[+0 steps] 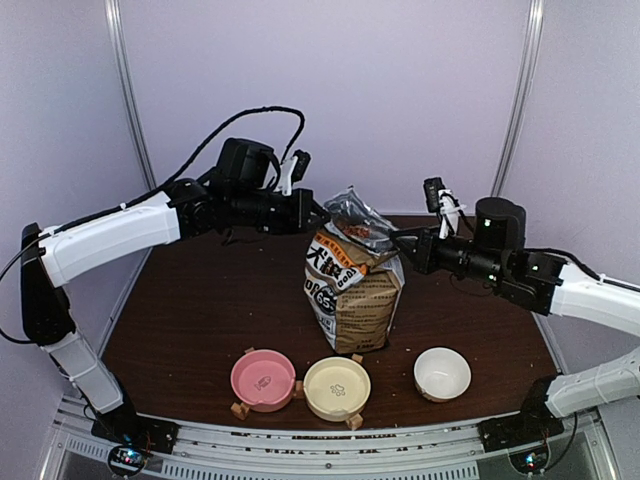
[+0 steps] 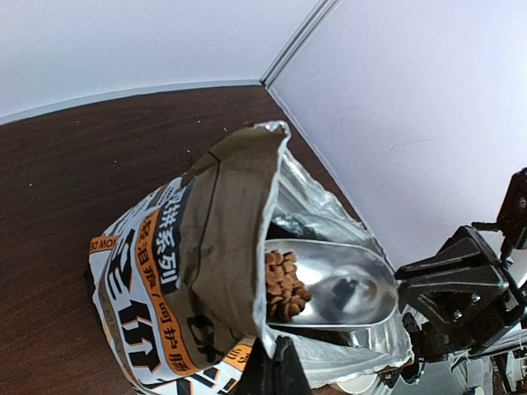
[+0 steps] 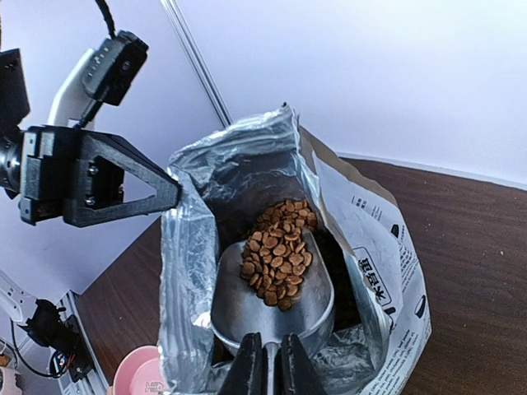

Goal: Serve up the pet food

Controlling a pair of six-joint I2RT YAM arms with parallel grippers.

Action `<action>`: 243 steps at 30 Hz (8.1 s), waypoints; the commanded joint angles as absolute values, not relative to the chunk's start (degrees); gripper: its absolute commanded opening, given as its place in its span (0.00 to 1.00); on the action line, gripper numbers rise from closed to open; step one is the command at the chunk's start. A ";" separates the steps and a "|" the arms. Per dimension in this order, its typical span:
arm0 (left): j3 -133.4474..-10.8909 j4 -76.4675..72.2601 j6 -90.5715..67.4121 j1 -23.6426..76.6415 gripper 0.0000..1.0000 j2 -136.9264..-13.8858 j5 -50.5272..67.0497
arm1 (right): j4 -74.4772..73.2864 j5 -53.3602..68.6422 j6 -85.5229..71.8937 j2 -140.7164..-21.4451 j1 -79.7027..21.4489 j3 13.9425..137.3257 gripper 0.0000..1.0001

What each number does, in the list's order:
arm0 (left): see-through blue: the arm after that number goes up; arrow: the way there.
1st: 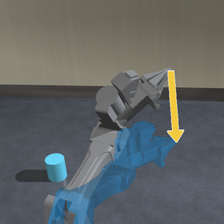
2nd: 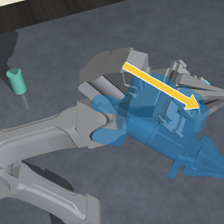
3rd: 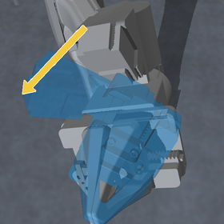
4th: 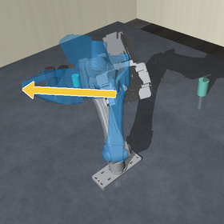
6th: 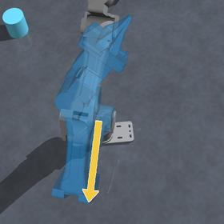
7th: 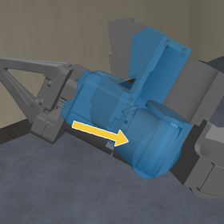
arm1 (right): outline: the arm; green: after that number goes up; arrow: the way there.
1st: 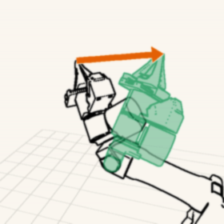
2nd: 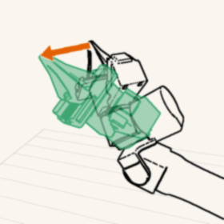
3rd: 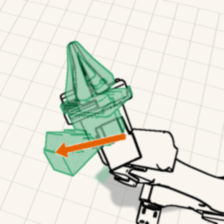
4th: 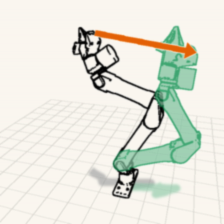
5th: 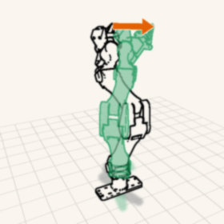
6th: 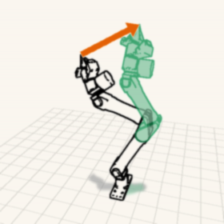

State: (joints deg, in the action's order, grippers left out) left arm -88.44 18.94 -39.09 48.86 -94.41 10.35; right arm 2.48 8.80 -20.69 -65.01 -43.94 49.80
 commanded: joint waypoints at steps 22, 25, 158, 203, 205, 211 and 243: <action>-85.95 14.51 -29.87 49.24 0.00 -89.82 16.79 | 7.41 8.56 -9.90 -54.06 -44.03 44.32 0.00; -85.96 14.19 -30.28 49.22 0.00 -90.00 16.63 | 11.50 9.40 -11.61 -52.97 -44.12 42.78 0.00; -48.59 28.03 -33.92 31.93 0.98 -41.22 2.31 | -25.36 -1.58 4.59 -90.83 -79.48 72.86 0.00; -48.66 25.26 -35.47 31.95 0.98 -43.50 5.23 | -50.31 -2.84 3.88 -69.13 -54.24 91.71 0.00; -48.71 25.31 -35.42 31.97 0.98 -43.67 5.35 | -52.48 -1.82 4.78 -71.26 -54.02 92.90 0.00; -48.52 24.81 -35.73 31.99 0.98 -43.76 5.67 | -58.70 -5.18 7.70 -78.40 -53.38 96.67 0.00; -47.64 23.29 -36.16 31.99 0.98 -44.77 5.73 | -18.31 -9.07 -10.99 -99.99 -49.00 83.36 0.00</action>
